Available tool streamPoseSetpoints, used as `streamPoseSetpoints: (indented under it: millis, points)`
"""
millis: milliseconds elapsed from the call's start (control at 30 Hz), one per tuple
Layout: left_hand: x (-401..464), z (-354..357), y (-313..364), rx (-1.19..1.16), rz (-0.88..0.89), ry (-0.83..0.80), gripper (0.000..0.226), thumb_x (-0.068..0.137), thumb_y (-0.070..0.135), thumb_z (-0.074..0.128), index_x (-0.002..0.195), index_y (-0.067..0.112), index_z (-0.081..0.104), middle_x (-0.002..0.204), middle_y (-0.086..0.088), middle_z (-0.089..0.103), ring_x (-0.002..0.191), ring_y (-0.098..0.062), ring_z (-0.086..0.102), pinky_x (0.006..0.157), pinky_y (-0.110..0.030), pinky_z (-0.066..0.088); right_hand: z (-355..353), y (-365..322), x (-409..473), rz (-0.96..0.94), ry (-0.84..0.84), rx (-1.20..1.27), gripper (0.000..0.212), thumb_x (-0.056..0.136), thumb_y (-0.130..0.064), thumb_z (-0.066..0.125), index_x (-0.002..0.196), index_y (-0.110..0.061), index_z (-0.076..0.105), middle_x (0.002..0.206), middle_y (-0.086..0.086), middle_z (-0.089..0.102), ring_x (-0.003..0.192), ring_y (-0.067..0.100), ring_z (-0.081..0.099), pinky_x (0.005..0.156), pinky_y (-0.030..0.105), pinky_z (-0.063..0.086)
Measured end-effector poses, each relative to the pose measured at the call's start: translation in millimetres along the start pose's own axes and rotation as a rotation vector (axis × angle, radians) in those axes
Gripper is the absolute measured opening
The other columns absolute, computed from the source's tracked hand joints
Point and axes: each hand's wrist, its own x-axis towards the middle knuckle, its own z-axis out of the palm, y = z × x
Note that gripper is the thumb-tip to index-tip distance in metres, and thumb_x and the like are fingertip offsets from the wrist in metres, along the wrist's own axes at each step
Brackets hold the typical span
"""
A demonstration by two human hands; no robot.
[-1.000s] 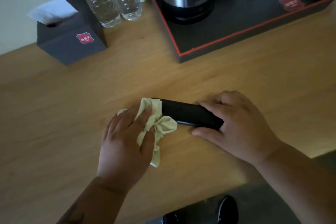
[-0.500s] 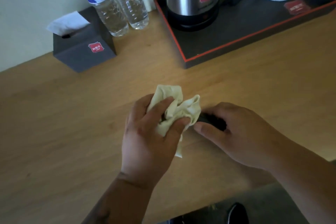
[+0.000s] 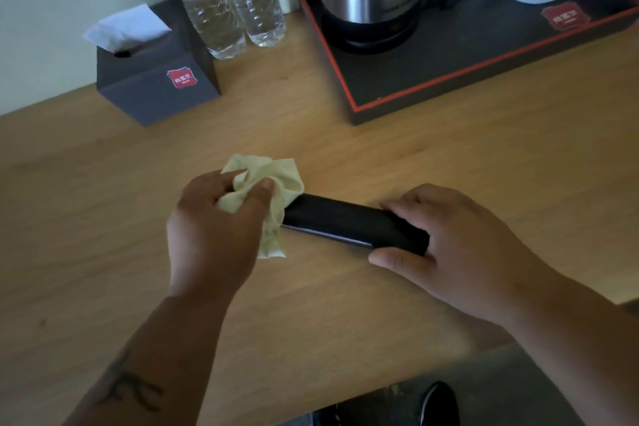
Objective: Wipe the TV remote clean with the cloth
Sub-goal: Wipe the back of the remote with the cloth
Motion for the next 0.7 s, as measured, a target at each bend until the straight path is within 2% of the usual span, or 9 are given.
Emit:
streamPoseSetpoints:
  millis: [100, 200, 267, 367, 433, 567, 700]
  points:
    - [-20, -1, 9, 0.047, 0.196, -0.013, 0.02, 0.079, 0.047, 0.073, 0.093, 0.033, 0.067, 0.106, 0.017, 0.064, 0.092, -0.004, 0.061, 0.071, -0.017, 0.043, 15, 4, -4, -0.043, 0.127, -0.144, 0.067, 0.082, -0.068, 0.054, 0.128, -0.019, 0.059, 0.106, -0.004, 0.059, 0.097, 0.014, 0.053, 0.083, 0.025, 0.042]
    - [-50, 18, 21, 0.167, 0.502, -0.086, 0.022, 0.082, 0.042, 0.073, 0.099, 0.028, 0.073, 0.109, 0.009, 0.065, 0.103, -0.014, 0.056, 0.079, -0.025, 0.043, 32, 4, -8, -0.115, 0.245, -0.203, 0.059, 0.081, -0.056, 0.067, 0.122, -0.015, 0.064, 0.108, 0.003, 0.062, 0.097, 0.023, 0.055, 0.086, 0.033, 0.044]
    - [-64, 33, 27, 0.169, 0.585, -0.104, 0.026, 0.083, 0.042, 0.069, 0.1, 0.024, 0.074, 0.111, 0.006, 0.065, 0.106, -0.019, 0.056, 0.082, -0.034, 0.049, 38, 4, -9, -0.16, 0.35, -0.201, 0.046, 0.081, -0.045, 0.073, 0.113, -0.012, 0.069, 0.105, 0.006, 0.065, 0.093, 0.024, 0.057, 0.082, 0.033, 0.045]
    - [-67, 41, 26, 0.173, 0.558, -0.081, 0.023, 0.083, 0.04, 0.067, 0.097, 0.023, 0.073, 0.112, 0.005, 0.065, 0.105, -0.022, 0.056, 0.081, -0.043, 0.051, 42, 6, -12, -0.191, 0.395, -0.219, 0.045, 0.085, -0.046, 0.069, 0.112, -0.009, 0.07, 0.104, 0.008, 0.066, 0.092, 0.026, 0.059, 0.08, 0.037, 0.047]
    - [-55, 36, 19, 0.211, 0.525, -0.058, 0.021, 0.082, 0.039, 0.069, 0.096, 0.023, 0.072, 0.11, 0.004, 0.064, 0.103, -0.022, 0.054, 0.079, -0.039, 0.05, 42, 7, -11, -0.202, 0.378, -0.238, 0.05, 0.088, -0.05, 0.064, 0.116, -0.009, 0.068, 0.106, 0.009, 0.066, 0.093, 0.028, 0.059, 0.081, 0.04, 0.048]
    - [-20, 18, 1, 0.243, 0.355, -0.007, 0.019, 0.082, 0.038, 0.071, 0.092, 0.023, 0.071, 0.107, 0.005, 0.063, 0.102, -0.024, 0.056, 0.077, -0.029, 0.04, 44, 8, -12, -0.22, 0.4, -0.247, 0.053, 0.087, -0.051, 0.067, 0.119, -0.008, 0.068, 0.107, 0.009, 0.066, 0.093, 0.027, 0.06, 0.081, 0.04, 0.049]
    - [4, 1, -17, 0.337, 0.293, -0.036, 0.018, 0.08, 0.038, 0.071, 0.091, 0.023, 0.071, 0.107, 0.006, 0.064, 0.1, -0.025, 0.058, 0.076, -0.03, 0.042, 45, 8, -12, -0.246, 0.439, -0.254, 0.049, 0.087, -0.048, 0.069, 0.117, -0.009, 0.069, 0.106, 0.008, 0.067, 0.09, 0.027, 0.061, 0.08, 0.041, 0.049]
